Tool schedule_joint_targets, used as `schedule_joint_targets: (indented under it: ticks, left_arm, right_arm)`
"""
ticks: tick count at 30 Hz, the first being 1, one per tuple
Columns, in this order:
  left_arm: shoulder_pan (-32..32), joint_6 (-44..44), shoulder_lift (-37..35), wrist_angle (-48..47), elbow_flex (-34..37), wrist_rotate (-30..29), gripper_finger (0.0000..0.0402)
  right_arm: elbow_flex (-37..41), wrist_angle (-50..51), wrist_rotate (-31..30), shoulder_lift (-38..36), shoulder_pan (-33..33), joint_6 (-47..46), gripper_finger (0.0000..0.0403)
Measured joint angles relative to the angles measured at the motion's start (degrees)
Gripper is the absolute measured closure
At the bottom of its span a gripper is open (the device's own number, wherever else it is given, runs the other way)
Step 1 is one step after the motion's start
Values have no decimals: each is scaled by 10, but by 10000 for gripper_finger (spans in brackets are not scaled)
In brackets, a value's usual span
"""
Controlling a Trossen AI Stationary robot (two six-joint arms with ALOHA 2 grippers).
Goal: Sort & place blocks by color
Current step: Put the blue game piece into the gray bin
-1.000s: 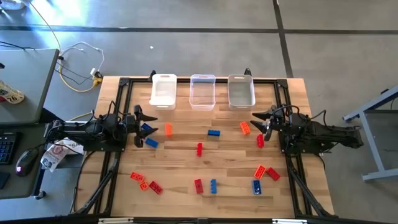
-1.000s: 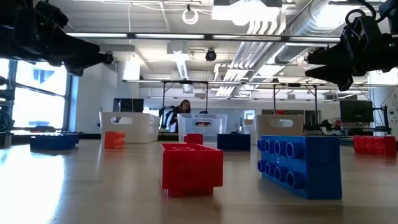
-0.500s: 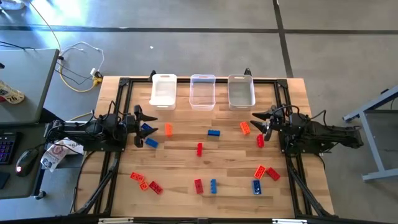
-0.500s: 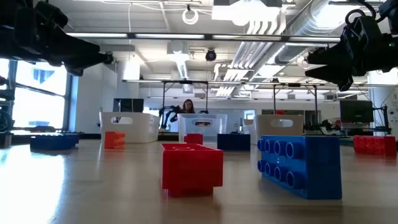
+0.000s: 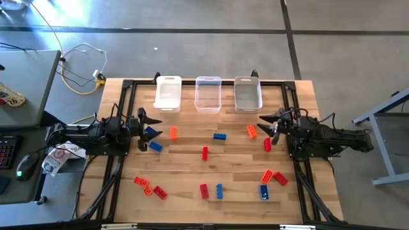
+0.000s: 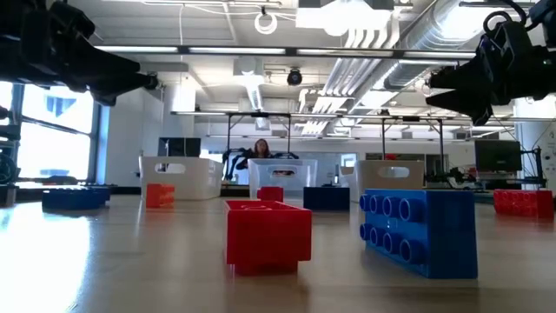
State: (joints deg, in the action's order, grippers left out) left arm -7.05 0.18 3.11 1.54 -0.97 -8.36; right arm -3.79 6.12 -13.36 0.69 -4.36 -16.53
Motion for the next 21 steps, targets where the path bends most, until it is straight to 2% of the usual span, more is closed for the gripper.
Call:
schedule_joint_targets:
  ticks: [7, 16, 21]
  left_arm:
    - [0, -46, 0, 0, 0, 0, 186]
    - [0, -60, 0, 0, 0, 0, 186]
    - [0, -60, 0, 0, 0, 0, 186]
  right_arm:
    - [0, -98, 0, 0, 0, 2, 192]
    - [0, -244, 0, 0, -1, 93, 192]
    - [-21, -253, -19, 7, -1, 129, 192]
